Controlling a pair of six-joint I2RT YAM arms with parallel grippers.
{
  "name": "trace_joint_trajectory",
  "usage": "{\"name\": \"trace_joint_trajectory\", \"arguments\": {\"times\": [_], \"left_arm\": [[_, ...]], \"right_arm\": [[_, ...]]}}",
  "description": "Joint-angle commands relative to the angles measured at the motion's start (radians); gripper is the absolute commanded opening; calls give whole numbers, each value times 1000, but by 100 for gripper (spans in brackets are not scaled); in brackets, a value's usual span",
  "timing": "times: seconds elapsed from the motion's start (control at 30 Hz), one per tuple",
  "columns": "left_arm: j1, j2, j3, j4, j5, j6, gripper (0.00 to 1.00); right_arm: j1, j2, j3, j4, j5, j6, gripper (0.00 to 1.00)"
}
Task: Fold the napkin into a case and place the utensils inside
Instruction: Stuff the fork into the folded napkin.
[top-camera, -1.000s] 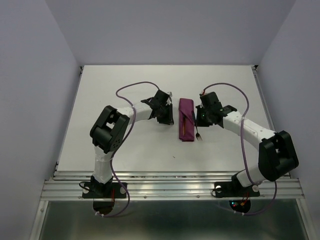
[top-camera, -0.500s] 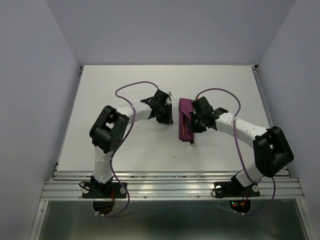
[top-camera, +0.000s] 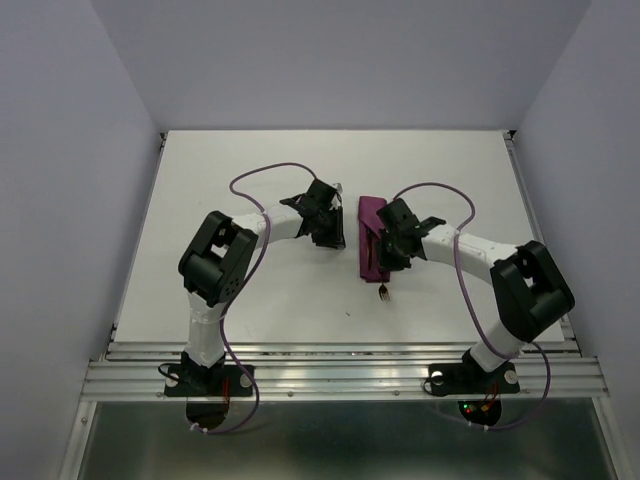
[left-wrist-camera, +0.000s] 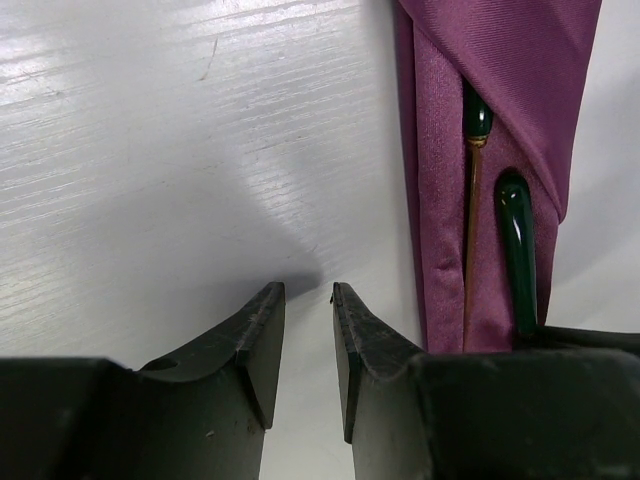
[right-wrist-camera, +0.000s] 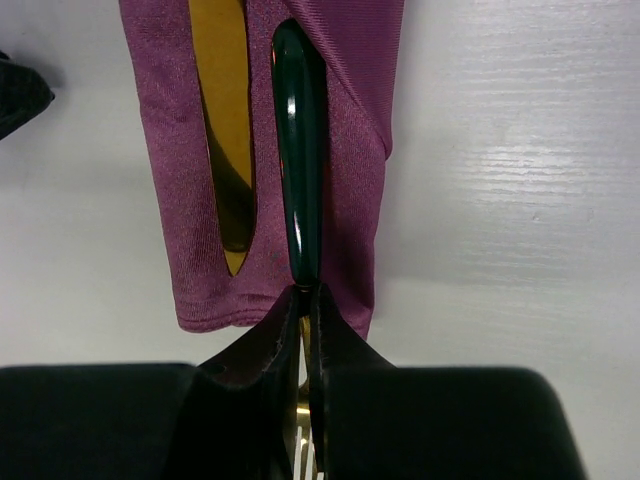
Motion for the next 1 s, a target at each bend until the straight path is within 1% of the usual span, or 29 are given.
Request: {"name": "trace_joint_trajectory", "arguments": {"times": [0.0,0.17,0.4,0.8,0.97], "left_arm": [[5,-49,-9,-35,-17,27,37],[8,-53,-12,-43,-23,34,37],[13,-61,-19,-48,-29,39,37],[14,-67,-32,-46,-32,45,37],[14,-75,-37,-40,-11,53,37]], "right_arm": [[10,35,45,25,68,19,1],[10,81,99,25,113,-7,1],[10,123,159,23,125,-36,1],[-10,198,226,20,171,-59,1],[-19,221,251,20,180,-68,1]]}}
